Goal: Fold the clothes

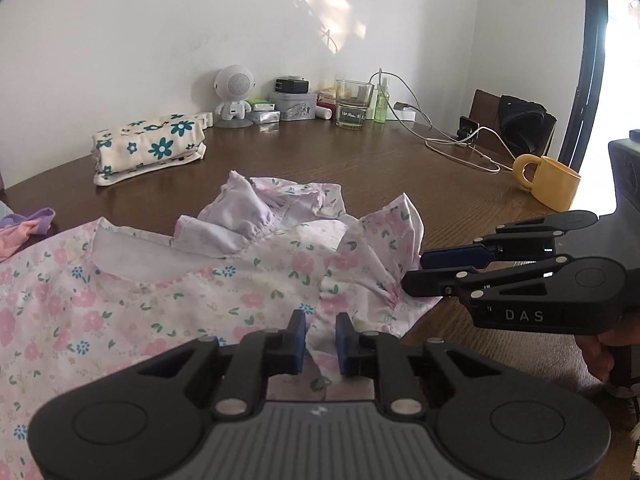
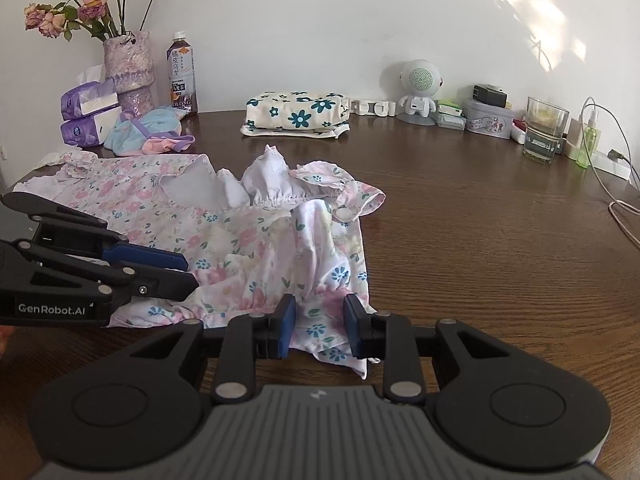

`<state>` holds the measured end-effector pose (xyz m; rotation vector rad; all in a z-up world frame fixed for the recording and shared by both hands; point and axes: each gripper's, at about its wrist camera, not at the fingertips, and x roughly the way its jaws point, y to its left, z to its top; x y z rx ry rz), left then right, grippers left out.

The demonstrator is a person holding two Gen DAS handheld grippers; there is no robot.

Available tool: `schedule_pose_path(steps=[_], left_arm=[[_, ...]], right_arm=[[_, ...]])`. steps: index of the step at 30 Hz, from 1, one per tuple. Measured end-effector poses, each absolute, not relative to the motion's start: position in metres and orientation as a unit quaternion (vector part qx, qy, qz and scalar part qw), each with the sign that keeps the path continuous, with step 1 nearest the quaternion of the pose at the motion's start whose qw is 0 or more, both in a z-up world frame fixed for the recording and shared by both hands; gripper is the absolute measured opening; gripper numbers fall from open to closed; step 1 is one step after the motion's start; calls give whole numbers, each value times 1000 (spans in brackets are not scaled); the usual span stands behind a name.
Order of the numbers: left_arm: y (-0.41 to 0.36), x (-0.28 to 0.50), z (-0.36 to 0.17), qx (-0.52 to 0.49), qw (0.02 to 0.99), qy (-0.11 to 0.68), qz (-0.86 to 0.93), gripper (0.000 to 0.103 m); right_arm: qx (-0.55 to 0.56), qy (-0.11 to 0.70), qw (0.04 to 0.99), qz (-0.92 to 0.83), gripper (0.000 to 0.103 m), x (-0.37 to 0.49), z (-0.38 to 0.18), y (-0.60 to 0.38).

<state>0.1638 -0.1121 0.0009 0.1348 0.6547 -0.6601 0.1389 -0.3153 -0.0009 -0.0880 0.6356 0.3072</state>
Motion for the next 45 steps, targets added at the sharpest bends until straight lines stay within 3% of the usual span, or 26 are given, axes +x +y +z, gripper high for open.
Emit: schedule_pose_path(steps=[19, 23, 29, 36, 45], left_arm=[[-105, 165, 0, 40, 892, 316, -320, 15], [-105, 164, 0, 37, 892, 317, -320, 15], [-106, 163, 0, 42, 893, 315, -318, 15], [-107, 162, 0, 45, 893, 314, -318, 15], [-106, 163, 0, 42, 893, 315, -320, 16]], right_arm=[[-42, 312, 938, 145, 29, 137, 0, -313], [-42, 309, 941, 135, 37, 136, 1, -314], [-44, 247, 955, 159, 37, 122, 39, -306], [-108, 296, 937, 149, 16, 155, 16, -277], [-72, 312, 936, 146, 15, 160, -1, -290]])
